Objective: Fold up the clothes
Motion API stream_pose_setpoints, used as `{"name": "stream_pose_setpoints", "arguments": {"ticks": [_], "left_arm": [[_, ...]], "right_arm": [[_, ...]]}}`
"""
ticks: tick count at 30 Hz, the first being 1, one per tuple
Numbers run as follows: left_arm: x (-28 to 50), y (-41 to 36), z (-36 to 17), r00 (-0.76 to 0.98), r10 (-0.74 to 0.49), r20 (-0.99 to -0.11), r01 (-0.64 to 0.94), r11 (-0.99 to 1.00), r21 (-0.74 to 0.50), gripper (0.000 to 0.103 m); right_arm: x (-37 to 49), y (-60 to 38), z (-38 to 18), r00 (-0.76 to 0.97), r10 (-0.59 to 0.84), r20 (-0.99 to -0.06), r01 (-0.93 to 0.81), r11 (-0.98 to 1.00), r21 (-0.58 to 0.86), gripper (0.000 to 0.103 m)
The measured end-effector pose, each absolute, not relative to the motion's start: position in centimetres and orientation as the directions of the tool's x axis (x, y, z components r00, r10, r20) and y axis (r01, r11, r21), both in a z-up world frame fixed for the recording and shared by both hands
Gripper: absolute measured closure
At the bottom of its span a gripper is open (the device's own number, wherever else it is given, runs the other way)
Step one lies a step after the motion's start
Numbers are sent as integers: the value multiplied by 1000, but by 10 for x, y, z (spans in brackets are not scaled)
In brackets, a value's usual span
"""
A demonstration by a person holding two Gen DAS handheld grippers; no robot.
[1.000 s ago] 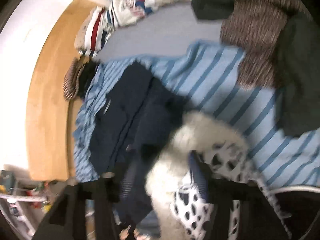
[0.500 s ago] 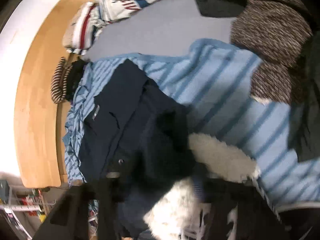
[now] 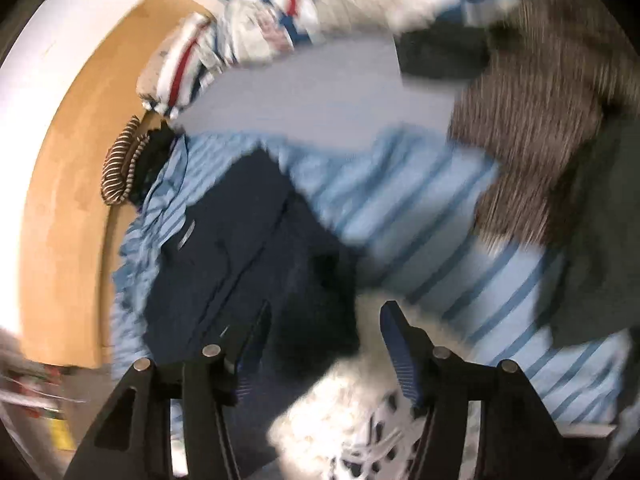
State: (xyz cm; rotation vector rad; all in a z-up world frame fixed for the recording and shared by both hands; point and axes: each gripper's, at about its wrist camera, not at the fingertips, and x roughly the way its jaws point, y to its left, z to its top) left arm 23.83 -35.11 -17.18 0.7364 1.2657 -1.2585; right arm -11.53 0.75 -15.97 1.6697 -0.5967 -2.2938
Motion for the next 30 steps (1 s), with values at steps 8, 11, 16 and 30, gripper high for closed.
{"name": "stream_pose_setpoints", "arguments": {"ticks": [8, 11, 16, 30], "left_arm": [[181, -371, -169, -450, -67, -891, 891, 36, -453, 37], [148, -359, -175, -478, 13, -878, 875, -70, -478, 37], [113, -351, -195, -476, 136, -869, 857, -150, -493, 37], [130, -357, -188, -435, 155, -887, 880, -137, -455, 37]], "right_arm": [[-142, -49, -137, -243, -515, -822, 163, -857, 489, 28], [-158, -55, -144, -200, -491, -848, 186, -868, 460, 28], [-181, -60, -167, -97, -429, -898, 231, -887, 399, 28], [-166, -62, -168, -95, -390, -916, 234, -903, 361, 28]]}}
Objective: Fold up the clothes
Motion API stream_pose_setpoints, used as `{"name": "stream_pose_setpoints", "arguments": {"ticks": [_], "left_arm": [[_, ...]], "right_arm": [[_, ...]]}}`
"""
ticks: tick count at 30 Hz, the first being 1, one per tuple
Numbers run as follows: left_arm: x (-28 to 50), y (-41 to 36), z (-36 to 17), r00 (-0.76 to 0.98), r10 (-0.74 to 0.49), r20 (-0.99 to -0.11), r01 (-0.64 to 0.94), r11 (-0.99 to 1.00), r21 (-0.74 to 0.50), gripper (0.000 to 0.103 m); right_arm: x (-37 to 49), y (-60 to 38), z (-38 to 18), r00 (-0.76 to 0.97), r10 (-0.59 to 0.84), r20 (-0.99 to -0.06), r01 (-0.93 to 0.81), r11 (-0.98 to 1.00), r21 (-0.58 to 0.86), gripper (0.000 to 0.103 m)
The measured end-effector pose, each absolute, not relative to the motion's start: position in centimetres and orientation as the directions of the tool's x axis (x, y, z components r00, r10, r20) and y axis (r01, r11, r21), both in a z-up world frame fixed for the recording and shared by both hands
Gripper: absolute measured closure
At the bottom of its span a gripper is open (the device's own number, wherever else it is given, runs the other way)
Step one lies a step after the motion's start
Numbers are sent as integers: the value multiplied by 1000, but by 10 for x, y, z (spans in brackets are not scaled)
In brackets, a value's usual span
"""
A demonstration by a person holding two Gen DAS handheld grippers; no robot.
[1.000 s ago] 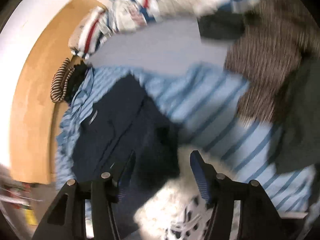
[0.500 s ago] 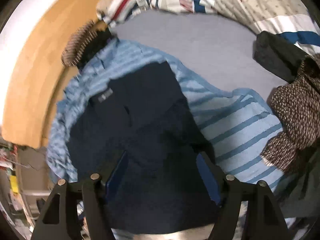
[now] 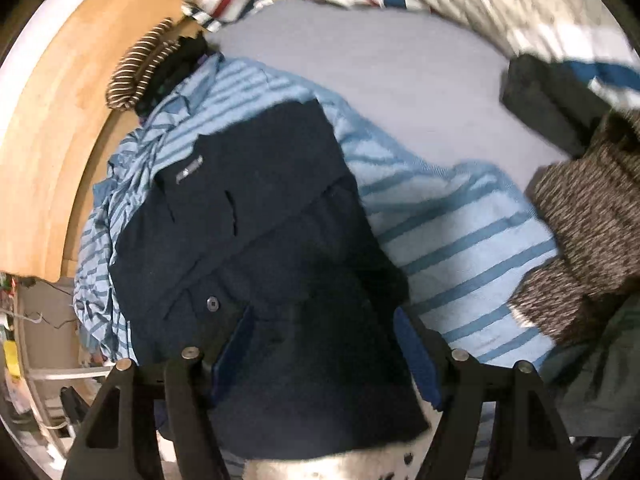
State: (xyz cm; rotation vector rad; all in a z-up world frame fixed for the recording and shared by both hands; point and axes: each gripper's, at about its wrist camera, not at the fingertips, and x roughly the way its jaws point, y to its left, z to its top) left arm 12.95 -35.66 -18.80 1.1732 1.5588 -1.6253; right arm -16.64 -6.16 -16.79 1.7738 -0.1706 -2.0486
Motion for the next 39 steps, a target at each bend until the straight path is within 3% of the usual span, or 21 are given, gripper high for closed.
{"name": "stream_pose_setpoints", "arguments": {"ticks": [8, 9, 10, 13, 16, 18, 21, 24, 28, 34, 36, 39], "left_arm": [[132, -361, -154, -486, 151, -861, 841, -188, -508, 37], [124, -363, -162, -465, 169, -869, 844, -213, -493, 37], [119, -364, -172, -432, 192, -881, 854, -227, -468, 37], [117, -369, -205, -375, 230, -898, 895, -164, -416, 62], [135, -377, -227, -470, 218, -856, 872, -36, -488, 63], [148, -380, -229, -547, 188, -816, 830, -2, -558, 73], [167, -386, -221, -682, 162, -714, 727, 39, -686, 75], [177, -395, -207, -780, 187, -597, 612, 29, -790, 75], [190, -400, -187, -842, 182, -507, 517, 4, -856, 75], [208, -407, -188, -770, 143, -622, 628, -7, -778, 75], [210, -417, -188, -761, 131, -635, 641, 8, -767, 75], [207, -431, -178, -732, 88, -676, 676, -34, -736, 75]], "right_arm": [[-136, -91, -111, -117, -411, -904, 382, -859, 341, 25], [-132, -106, -111, -81, -428, -900, 443, -824, 352, 38], [-129, -121, -115, -46, -418, -907, 490, -801, 344, 63], [-118, -168, -138, 70, -327, -943, 573, -760, 306, 86], [-109, -205, -163, 108, -190, -976, 606, -765, 216, 86], [-103, -227, -169, 72, -109, -991, 630, -766, 130, 86], [-96, -260, -155, 60, -72, -996, 645, -759, 93, 83], [-91, -291, -136, 103, -47, -994, 623, -775, 101, 68], [-68, -336, -85, 49, -73, -996, 645, -759, 88, 66], [-36, -376, -4, -12, -216, -976, 744, -655, 136, 65], [-40, -379, 19, 6, -317, -949, 738, -639, 218, 65], [-58, -360, 47, -23, -552, -833, 712, -594, 374, 65]]}}
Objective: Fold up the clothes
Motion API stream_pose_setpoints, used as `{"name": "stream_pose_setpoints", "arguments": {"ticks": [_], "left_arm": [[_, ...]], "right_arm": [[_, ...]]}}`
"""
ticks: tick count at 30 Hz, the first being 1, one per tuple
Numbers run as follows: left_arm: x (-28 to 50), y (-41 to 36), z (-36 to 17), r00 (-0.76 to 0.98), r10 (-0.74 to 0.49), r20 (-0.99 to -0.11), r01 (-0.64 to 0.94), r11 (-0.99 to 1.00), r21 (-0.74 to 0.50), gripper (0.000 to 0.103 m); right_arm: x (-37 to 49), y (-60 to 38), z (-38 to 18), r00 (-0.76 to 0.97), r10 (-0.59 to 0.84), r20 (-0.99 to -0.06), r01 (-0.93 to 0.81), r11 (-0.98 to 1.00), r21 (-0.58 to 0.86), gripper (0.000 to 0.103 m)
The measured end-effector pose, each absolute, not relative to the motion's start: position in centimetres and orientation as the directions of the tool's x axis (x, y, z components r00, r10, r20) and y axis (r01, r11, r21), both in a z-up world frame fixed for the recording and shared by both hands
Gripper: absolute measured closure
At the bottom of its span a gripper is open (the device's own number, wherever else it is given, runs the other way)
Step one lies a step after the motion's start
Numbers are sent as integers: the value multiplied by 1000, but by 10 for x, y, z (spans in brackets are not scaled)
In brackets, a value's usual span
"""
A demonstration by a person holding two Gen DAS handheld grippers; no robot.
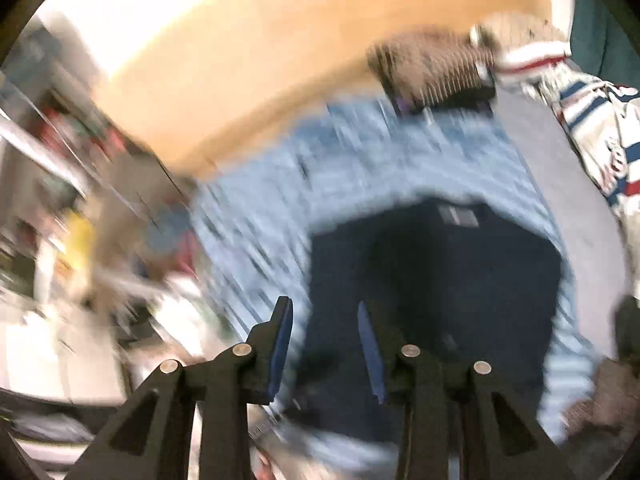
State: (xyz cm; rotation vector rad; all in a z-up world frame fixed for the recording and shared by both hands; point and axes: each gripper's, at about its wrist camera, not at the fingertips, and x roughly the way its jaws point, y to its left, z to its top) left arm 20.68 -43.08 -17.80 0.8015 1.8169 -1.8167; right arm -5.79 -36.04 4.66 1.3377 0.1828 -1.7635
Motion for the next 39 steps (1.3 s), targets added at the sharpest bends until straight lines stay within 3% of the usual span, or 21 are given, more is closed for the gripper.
{"name": "stream_pose_setpoints", "arguments": {"ticks": [2, 6, 8, 11, 14, 18, 23, 27, 32, 35, 39], "left_arm": [[201, -435, -166, -687, 44, -725, 721, -83, -688, 75], [180, -427, -166, -618, -15, -786, 778, -155, -609, 72], [167, -419, -173, -600, -25, -800, 784, -215, -582, 45], [141, -399, -182, -551, -38, -833, 789, -347, -506, 45], [123, -382, -191, -553, -7, -833, 751, -438, -494, 45], [114, -359, -203, -575, 53, -816, 695, -496, -521, 45], [121, -346, -234, -572, 76, -817, 709, -454, -539, 45], [131, -357, -272, -552, 145, -821, 762, -313, -567, 45], [156, -373, -287, -672, 183, -718, 710, -118, -694, 45], [168, -379, -268, -671, 113, -733, 723, -117, -681, 45], [173, -393, -248, -571, 84, -817, 818, -34, -575, 45]], "right_arm": [[-75, -327, 58, -119, -660, -741, 710, -579, 401, 65], [-103, -269, 39, -282, -614, -737, 716, -646, 265, 53], [-116, -237, 7, -258, -637, -726, 710, -635, 304, 53], [-134, -180, -75, -161, -664, -731, 626, -641, 444, 53], [-135, -133, -154, -100, -620, -778, 527, -697, 487, 57], [-126, -71, -215, -86, -585, -807, 380, -768, 516, 57], [-138, -26, -238, -109, -547, -830, 241, -825, 512, 53], [-141, -28, -256, -18, -582, -813, 224, -795, 564, 56], [-152, -41, -281, -27, -358, -933, 159, -923, 350, 63], [-152, -54, -263, -8, -434, -901, 178, -887, 426, 62], [-143, -86, -229, 83, -577, -812, 267, -773, 576, 47]]}}
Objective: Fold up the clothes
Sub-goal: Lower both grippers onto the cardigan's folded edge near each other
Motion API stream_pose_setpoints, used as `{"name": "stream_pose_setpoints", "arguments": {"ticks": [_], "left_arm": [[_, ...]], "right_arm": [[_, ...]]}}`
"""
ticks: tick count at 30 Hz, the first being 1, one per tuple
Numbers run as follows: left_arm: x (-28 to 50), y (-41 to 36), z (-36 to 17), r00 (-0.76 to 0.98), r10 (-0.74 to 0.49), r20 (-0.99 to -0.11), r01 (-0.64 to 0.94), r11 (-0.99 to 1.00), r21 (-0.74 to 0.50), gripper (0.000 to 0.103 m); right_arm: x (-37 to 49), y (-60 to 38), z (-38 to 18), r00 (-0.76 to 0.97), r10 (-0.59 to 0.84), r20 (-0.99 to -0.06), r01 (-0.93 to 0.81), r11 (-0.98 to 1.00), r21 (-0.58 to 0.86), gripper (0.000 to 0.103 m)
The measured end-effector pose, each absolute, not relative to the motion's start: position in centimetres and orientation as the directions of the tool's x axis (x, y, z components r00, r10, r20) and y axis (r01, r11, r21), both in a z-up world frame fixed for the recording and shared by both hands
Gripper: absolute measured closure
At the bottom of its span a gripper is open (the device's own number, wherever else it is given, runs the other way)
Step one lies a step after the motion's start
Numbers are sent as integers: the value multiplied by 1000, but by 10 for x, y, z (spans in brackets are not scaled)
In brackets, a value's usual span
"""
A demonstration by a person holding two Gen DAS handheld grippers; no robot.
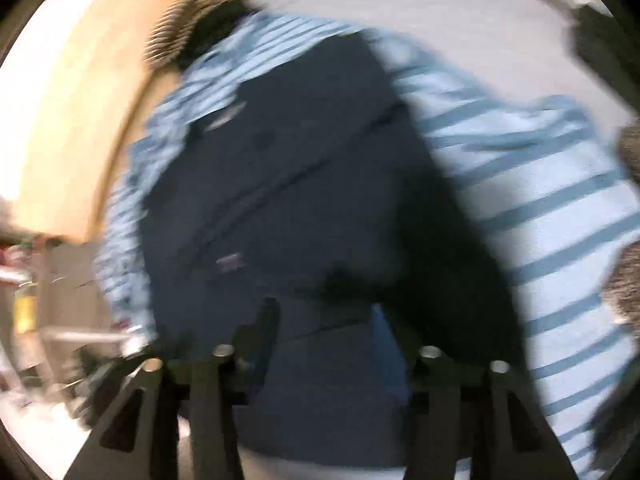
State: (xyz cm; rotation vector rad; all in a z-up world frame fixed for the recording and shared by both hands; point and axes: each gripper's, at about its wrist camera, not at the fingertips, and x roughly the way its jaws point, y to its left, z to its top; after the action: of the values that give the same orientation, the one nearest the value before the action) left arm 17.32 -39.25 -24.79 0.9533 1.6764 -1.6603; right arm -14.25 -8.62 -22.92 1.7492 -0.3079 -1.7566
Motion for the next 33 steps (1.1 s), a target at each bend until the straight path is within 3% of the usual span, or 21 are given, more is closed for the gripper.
{"name": "stream_pose_setpoints", "arguments": {"ticks": [6, 8, 10, 12, 13, 15, 19, 24, 28, 33], "left_arm": [[168, -416, -230, -526, 148, -837, 848, 13, -531, 45], [167, -422, -223, -510, 152, -846, 853, -38, -521, 45], [171, -425, -219, -502, 151, -851, 851, -89, -518, 45], [177, -424, -220, -512, 150, -846, 837, -133, -531, 45], [180, -421, -224, -517, 147, -843, 834, -134, -535, 45], [191, -415, -237, -553, 148, -820, 819, -88, -568, 45], [214, -410, -261, -661, 127, -740, 750, 97, -654, 45], [243, -412, -266, -665, 56, -745, 720, 313, -619, 45], [240, -424, -263, -671, 51, -740, 700, 372, -609, 45], [220, -431, -270, -651, 133, -747, 728, 390, -564, 45]], "right_arm": [[-131, -110, -268, 285, -605, -744, -52, -785, 618, 46], [-122, -137, -255, 254, -596, -762, 93, -769, 633, 47], [-101, -166, -231, 175, -576, -799, 372, -713, 595, 46], [-66, -203, -209, 121, -582, -804, 675, -546, 497, 39], [-48, -220, -205, 124, -574, -810, 774, -454, 440, 34], [-15, -258, -215, 195, -519, -832, 895, -253, 367, 36], [25, -300, -241, 183, -400, -898, 968, -84, 235, 39], [51, -318, -247, 207, -375, -904, 978, 76, 193, 36], [58, -335, -258, 259, -318, -912, 963, 159, 218, 36], [58, -346, -274, 250, -322, -913, 966, 150, 212, 38]]}}
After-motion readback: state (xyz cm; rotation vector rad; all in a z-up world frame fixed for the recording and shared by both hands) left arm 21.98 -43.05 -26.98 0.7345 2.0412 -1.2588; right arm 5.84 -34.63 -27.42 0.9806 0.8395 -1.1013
